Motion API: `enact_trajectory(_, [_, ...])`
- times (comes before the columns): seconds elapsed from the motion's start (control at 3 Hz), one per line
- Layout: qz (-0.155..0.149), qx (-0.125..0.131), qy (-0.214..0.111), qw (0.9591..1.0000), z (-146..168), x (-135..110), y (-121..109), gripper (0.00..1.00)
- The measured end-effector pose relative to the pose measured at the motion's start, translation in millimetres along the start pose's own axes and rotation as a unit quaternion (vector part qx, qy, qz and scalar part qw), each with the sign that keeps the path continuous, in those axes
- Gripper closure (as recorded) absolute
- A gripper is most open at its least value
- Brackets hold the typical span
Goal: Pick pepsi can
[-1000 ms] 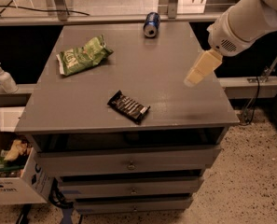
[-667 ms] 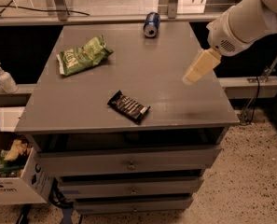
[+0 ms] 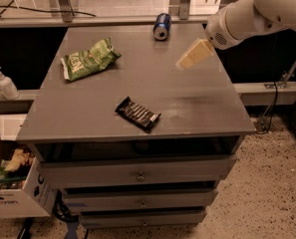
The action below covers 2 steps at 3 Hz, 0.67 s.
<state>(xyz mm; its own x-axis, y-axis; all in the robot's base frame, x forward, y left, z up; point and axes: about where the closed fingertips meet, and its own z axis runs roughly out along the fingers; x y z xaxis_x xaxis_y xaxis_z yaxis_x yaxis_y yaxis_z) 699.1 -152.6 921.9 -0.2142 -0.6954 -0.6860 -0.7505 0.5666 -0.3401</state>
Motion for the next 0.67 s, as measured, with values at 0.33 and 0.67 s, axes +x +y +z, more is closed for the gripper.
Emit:
enact_trajectory(0.33, [0.057,0.007,-0.046,0.9973,33,-13,-24,0.0])
enact_trajectory(0.67, [0.113,0.011,-0.095,0.989,66,-28,-38,0.0])
